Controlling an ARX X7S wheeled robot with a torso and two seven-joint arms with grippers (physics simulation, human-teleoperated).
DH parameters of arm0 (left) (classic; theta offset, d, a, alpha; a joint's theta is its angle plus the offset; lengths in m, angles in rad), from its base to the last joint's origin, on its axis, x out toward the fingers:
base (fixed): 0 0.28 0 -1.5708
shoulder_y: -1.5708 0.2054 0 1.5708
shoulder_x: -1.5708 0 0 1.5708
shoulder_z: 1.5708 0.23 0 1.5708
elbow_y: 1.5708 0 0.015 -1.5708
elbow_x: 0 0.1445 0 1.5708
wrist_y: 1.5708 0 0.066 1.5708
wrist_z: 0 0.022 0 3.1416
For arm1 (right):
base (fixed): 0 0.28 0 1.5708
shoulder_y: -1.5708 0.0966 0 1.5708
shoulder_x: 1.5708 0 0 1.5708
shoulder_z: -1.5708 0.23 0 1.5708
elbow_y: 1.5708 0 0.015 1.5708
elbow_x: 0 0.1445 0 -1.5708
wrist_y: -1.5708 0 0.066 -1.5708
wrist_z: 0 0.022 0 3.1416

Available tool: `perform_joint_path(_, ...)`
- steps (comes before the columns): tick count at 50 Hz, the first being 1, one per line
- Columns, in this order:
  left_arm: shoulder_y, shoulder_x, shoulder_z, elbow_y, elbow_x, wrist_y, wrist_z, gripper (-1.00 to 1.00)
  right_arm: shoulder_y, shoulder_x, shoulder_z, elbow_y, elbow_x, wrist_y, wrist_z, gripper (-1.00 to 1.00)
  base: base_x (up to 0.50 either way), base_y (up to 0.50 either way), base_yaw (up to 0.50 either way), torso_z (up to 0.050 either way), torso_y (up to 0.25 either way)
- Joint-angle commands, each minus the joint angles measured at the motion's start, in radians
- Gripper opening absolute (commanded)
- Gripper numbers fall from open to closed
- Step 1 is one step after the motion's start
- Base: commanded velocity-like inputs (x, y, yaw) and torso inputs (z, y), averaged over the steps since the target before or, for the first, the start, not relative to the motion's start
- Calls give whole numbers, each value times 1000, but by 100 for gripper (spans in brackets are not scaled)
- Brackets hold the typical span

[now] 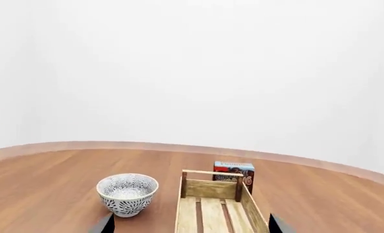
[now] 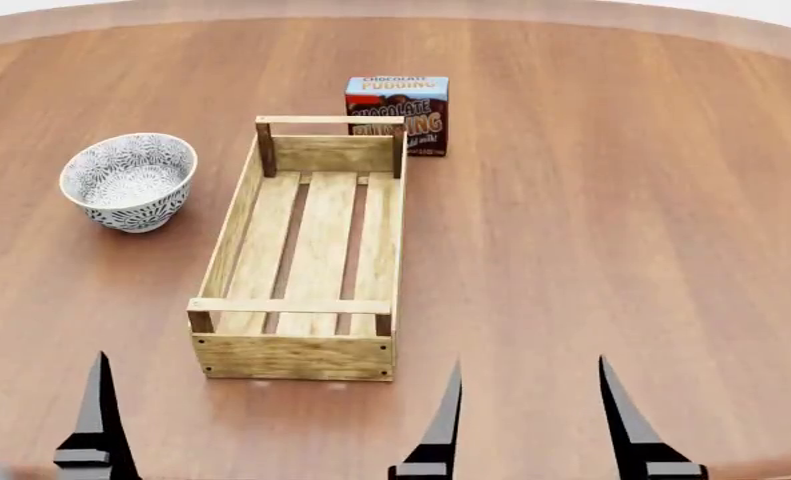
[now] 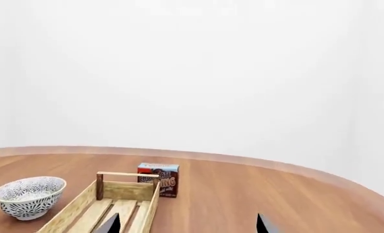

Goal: Pick up the bowl on the left and put it in the tray.

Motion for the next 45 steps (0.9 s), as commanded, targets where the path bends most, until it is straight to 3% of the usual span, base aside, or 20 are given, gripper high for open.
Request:
perform_joint_path(1,12,1,-13,86,-1,-39,15,100,0,-8,7,-67,-6,13,-12,100,0,0,0,0,0)
perform_joint_path(8,11,-6,0,92,-4,-45,7,100,-4,7,-2,-59,4,-5,-10,100,47,0,0,0,0)
perform_joint_path(45,9,-39,27,91,-21,-42,-30,100,4,41,-31,-46,30,-5,29,100,500,0,0,0,0)
